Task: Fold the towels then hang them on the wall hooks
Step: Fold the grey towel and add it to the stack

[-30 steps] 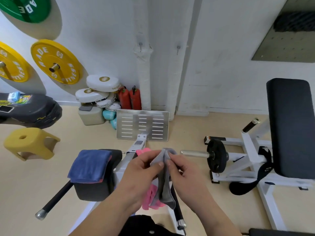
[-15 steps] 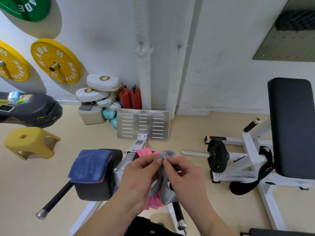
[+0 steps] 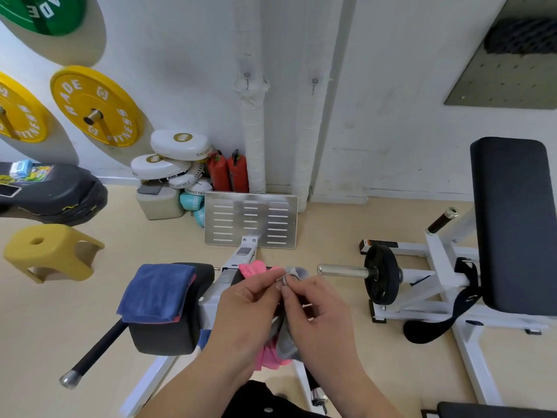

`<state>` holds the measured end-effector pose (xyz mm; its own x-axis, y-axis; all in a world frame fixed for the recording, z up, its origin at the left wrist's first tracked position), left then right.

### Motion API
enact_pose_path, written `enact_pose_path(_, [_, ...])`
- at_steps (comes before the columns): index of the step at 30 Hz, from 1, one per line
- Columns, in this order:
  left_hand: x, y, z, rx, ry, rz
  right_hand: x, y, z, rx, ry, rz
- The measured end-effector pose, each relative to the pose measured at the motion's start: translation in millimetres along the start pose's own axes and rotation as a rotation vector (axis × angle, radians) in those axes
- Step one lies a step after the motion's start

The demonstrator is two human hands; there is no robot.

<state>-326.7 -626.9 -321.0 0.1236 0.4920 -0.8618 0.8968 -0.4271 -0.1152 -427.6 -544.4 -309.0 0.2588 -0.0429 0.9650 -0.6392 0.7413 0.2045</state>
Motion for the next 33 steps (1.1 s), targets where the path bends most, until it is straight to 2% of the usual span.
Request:
enact_pose_path(5, [-5.8,-0.7,-2.3,0.104,-0.083,0.188,1.8,-1.6,0.0,0.087,0.073,-0.118])
enact_pose_path(11, [-23.1,14.0,0.3,0.064,-0.239,0.471,4.5,2.6,5.8,0.147,0.035,-0.063])
enact_pose_path(14, [-37.3,13.1,-1.1,0.15,-0.322,0.58,12.1,6.8,7.7,0.18,0.028,-0.081])
enact_pose_path(18, [-56.5,4.3,-9.0,0.313,-0.425,0.667,12.9,7.6,14.6,0.287,-0.126,0.039])
enact_pose_path(21, [-61.8,1.3,-11.5,0.351,-0.495,0.683,17.5,12.8,20.1,0.228,-0.134,0.043])
enact_pose_path(24, [-56.7,2.5,-10.1,0.313,-0.54,0.678,23.4,14.5,22.8,0.212,-0.066,-0.047])
enact_pose_path(28, [-46.9,6.6,0.0,0.281,-0.452,0.613,27.8,20.2,23.8,0.162,-0.001,-0.171])
enact_pose_path(31, [-31.3,-4.0,4.4,0.445,-0.44,0.88,35.2,28.7,26.2,0.09,-0.035,-0.102])
enact_pose_path(33, [-20.6,-1.3,10.9,0.46,-0.408,0.99,41.9,38.4,31.8,0.014,-0.04,-0.023])
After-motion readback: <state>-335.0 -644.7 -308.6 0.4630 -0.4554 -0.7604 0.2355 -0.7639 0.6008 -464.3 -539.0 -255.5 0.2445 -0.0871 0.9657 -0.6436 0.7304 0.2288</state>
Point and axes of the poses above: each hand's wrist, its own z-axis towards the middle knuckle, its own y-axis out of the back of the hand, x = y × z, the point moved 7 cm from there along z, towards the middle knuckle, and after that the axes turned 3 degrees about z, right-handed, at the moved point
